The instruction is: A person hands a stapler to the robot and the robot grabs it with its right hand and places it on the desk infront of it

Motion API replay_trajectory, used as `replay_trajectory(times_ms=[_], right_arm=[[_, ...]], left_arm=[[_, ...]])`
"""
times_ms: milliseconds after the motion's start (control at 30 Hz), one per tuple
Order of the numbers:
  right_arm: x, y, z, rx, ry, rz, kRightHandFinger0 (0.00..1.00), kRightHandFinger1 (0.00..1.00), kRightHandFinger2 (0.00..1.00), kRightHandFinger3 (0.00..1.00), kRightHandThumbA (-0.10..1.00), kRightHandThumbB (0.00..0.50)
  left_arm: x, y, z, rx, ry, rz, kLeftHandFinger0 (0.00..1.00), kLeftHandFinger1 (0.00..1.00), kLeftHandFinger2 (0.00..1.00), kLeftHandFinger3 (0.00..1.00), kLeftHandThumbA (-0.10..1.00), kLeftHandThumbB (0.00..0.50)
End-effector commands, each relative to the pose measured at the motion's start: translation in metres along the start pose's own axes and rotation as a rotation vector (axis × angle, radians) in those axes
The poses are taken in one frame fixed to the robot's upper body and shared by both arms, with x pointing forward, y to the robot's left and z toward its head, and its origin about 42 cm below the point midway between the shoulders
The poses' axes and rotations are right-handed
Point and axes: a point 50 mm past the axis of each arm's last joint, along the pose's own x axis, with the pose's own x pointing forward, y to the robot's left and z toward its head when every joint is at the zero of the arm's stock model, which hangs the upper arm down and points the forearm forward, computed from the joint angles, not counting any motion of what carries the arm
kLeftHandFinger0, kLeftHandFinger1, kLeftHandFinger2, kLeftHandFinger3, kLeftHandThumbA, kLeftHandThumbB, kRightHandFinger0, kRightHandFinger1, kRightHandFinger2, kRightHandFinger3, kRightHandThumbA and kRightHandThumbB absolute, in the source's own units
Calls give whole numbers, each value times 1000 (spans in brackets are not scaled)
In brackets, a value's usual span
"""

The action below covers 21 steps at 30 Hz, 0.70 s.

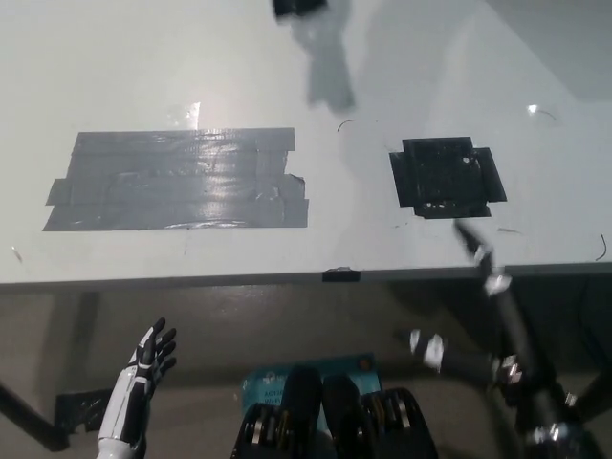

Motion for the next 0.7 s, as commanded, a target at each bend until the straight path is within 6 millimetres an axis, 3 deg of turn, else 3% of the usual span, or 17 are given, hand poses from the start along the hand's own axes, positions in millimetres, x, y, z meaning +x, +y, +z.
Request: replay_trajectory(times_ms=[0, 300, 667], right_arm=[[35, -11, 21, -34, -29, -46, 1000, 1000, 1000, 1000, 1000, 332], [104, -3, -2, -11, 43, -11, 1000, 1000, 1000, 1000, 1000, 334], [154, 3, -29, 11, 144, 21, 1000, 1000, 1000, 1000, 1000, 340]], left_arm=[[6, 3, 12, 22, -76, -9, 1000, 1000, 1000, 1000, 1000, 415], [8, 3, 16, 31, -85, -10, 1000, 1000, 1000, 1000, 1000, 402], [13, 4, 18, 30, -95, -19, 1000, 1000, 1000, 1000, 1000, 382]])
